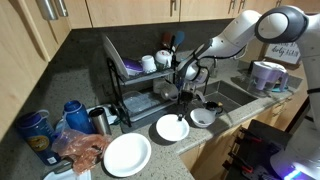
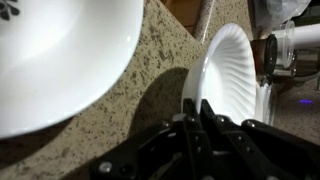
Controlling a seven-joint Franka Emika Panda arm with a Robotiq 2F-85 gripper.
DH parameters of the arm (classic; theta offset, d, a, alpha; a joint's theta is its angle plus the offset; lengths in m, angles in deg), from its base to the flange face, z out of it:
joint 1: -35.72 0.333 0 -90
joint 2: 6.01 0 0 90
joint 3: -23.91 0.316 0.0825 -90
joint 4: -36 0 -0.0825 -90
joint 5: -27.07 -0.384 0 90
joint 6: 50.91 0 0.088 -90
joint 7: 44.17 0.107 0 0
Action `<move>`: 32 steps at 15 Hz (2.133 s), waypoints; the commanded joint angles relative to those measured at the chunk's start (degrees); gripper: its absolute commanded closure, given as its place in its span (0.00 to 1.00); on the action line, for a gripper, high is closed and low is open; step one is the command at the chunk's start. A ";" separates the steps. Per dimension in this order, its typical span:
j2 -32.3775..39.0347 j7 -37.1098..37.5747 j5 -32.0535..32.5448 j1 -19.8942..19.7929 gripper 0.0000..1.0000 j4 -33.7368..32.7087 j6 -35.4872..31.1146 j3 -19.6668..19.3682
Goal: Move the bowl from the plate to the counter
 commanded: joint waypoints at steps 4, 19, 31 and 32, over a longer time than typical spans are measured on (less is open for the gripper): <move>5.22 -3.70 1.42 -1.81 0.98 -5.39 3.67 0.66; 6.72 -4.07 2.23 -2.95 0.98 -6.94 4.06 0.00; 7.04 -1.51 4.63 -3.02 0.65 -7.92 5.37 0.17; 7.03 -1.48 4.60 -3.03 0.70 -8.07 5.64 0.18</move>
